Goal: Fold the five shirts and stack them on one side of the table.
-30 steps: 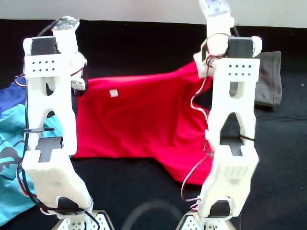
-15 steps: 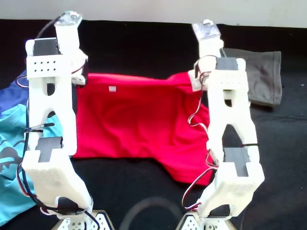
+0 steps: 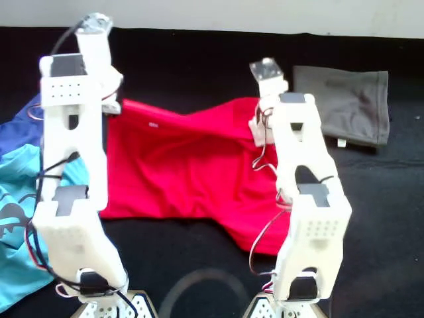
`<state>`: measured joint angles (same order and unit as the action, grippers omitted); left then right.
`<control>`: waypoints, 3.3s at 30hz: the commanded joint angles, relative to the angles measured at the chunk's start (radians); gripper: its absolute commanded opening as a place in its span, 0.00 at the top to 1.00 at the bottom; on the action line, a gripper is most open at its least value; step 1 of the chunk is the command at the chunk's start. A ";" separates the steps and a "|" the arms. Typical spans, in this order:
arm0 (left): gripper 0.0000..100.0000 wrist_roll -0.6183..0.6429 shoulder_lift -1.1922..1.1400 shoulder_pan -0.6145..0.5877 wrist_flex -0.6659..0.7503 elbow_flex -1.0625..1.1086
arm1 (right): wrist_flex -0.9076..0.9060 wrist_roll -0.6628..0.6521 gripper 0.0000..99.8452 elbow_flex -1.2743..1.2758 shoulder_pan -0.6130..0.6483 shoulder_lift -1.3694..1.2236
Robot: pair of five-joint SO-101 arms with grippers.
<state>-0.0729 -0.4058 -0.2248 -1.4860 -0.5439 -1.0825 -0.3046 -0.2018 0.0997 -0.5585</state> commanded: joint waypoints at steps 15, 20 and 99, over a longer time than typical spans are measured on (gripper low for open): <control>0.99 0.009 -0.062 -0.013 0.015 -0.012 | -0.366 -0.083 0.99 -0.510 -0.116 -0.071; 0.99 0.009 -0.062 -0.016 0.017 -0.012 | -0.519 -0.083 0.99 -0.549 -0.058 -0.077; 0.89 0.259 -0.685 0.289 -0.120 -0.657 | -0.558 -0.163 0.99 -0.653 -0.091 -0.054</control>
<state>0.1772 -1.1040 0.0621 -1.6164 -1.1653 -1.6318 -0.4611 -0.8124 0.0031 -0.6797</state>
